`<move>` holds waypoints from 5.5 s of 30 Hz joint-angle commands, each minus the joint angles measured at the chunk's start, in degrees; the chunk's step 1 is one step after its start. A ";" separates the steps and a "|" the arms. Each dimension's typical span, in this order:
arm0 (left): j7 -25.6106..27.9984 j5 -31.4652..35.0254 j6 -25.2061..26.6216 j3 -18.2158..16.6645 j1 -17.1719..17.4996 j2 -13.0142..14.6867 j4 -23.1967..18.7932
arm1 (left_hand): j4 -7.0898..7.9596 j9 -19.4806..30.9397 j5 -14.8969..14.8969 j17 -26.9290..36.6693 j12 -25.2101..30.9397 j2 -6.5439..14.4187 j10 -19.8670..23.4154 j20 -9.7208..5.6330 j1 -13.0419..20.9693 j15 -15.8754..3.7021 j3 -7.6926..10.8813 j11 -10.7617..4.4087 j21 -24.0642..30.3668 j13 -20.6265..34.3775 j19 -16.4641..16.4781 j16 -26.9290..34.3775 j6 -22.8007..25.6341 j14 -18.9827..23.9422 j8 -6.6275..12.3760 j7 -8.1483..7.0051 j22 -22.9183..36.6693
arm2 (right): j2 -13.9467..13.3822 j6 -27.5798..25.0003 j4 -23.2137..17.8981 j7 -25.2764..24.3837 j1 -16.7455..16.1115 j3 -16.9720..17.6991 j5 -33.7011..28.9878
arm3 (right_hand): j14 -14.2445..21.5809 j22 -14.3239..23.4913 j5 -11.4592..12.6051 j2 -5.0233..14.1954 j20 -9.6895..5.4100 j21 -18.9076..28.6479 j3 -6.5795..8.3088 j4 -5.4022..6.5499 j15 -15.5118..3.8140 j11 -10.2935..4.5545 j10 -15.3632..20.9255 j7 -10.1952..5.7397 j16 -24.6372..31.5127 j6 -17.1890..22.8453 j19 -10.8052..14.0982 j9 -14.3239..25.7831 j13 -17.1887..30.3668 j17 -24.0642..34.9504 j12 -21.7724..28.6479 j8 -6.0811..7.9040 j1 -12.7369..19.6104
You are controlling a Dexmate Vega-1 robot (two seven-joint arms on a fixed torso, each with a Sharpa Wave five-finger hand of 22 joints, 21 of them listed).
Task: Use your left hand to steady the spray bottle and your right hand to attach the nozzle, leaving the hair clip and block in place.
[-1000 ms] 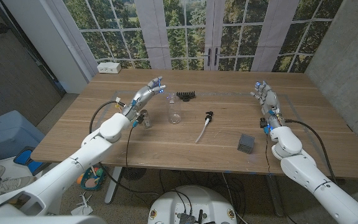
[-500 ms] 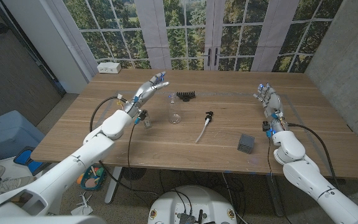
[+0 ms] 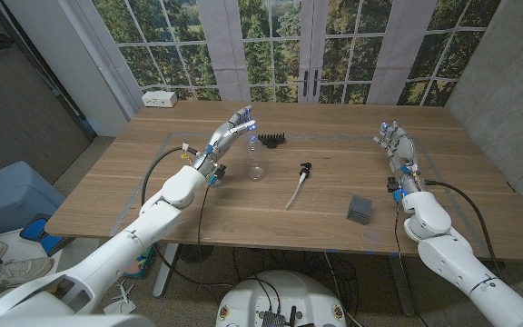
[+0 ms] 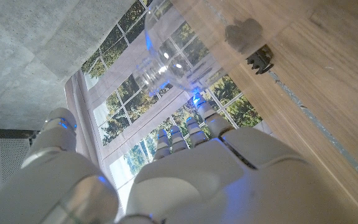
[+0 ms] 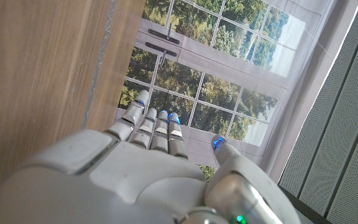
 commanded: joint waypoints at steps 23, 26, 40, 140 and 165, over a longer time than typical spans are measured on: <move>10.32 3.39 10.83 0.35 7.58 0.59 -8.10 | -0.38 0.29 1.37 0.24 -0.25 0.57 -0.97 -0.41 3.62 -2.20 -0.95 0.58 -0.50 0.15 -0.31 -0.22 -1.37 -0.89 -0.79 0.96 0.11 | -0.11 -0.38 0.93 3.87 2.28 0.20 2.39 | 1.71 0.20 0.04 0.40 0.13 -0.62 -0.03 -0.19 0.03 -0.11 1.34 0.04 0.03 1.50 1.53 0.12 -0.07 -0.53 0.71 0.30 -0.99; 11.60 3.99 11.64 -0.09 8.59 1.30 -9.22 | -0.40 0.30 1.48 0.24 -0.34 0.54 -1.24 -0.42 3.95 -2.18 -1.06 0.68 -0.55 0.15 -0.35 -0.22 -1.39 -0.94 -0.83 1.02 0.11 | 0.21 0.04 1.26 4.01 2.52 -0.04 2.30 | 1.78 0.20 0.02 0.34 0.14 -0.67 -0.07 -0.22 0.09 -0.07 1.40 0.03 0.03 1.54 1.57 0.12 -0.08 -0.56 0.71 0.30 -1.06; 12.71 3.49 15.61 -1.54 10.98 4.28 -11.79 | -0.46 0.33 2.05 0.24 -0.18 0.62 -1.09 -0.40 6.08 -2.00 -1.63 0.95 -0.70 0.17 -0.36 -0.11 -1.38 -1.06 -1.03 1.18 0.11 | 1.51 1.70 2.02 3.36 3.08 -1.15 0.74 | 2.05 0.21 0.01 0.36 0.31 -0.91 -0.13 -0.52 0.03 0.17 1.76 0.14 0.06 1.77 1.98 0.13 -0.17 -0.74 0.76 0.28 -1.14; 4.92 6.57 17.51 7.53 -7.20 -2.16 4.85 | -0.60 1.82 -2.66 0.80 11.30 15.18 63.72 -1.44 55.19 -11.75 -3.51 -3.29 7.75 1.17 16.87 3.50 60.07 39.99 10.38 3.22 1.65 | -2.95 -77.05 -34.17 -32.85 5.06 -9.46 -19.87 | 18.66 1.83 1.19 -0.04 4.08 -0.47 2.08 -16.71 0.75 0.76 13.66 1.07 10.25 11.63 12.64 0.83 3.04 2.62 4.98 2.57 15.84; 4.58 6.15 15.74 7.50 -7.04 -2.72 5.68 | -0.31 1.92 -2.63 0.78 11.20 15.42 64.12 -1.39 56.08 -11.73 -4.90 -3.05 8.26 1.43 16.76 3.00 60.63 40.42 9.85 3.24 1.69 | -2.76 -104.55 -35.85 -33.14 20.77 -29.50 -25.93 | 20.86 2.06 -0.01 -3.06 4.66 0.72 -0.83 -17.13 -0.07 0.26 15.90 1.38 14.25 13.64 13.89 1.20 5.12 6.97 6.36 3.06 17.11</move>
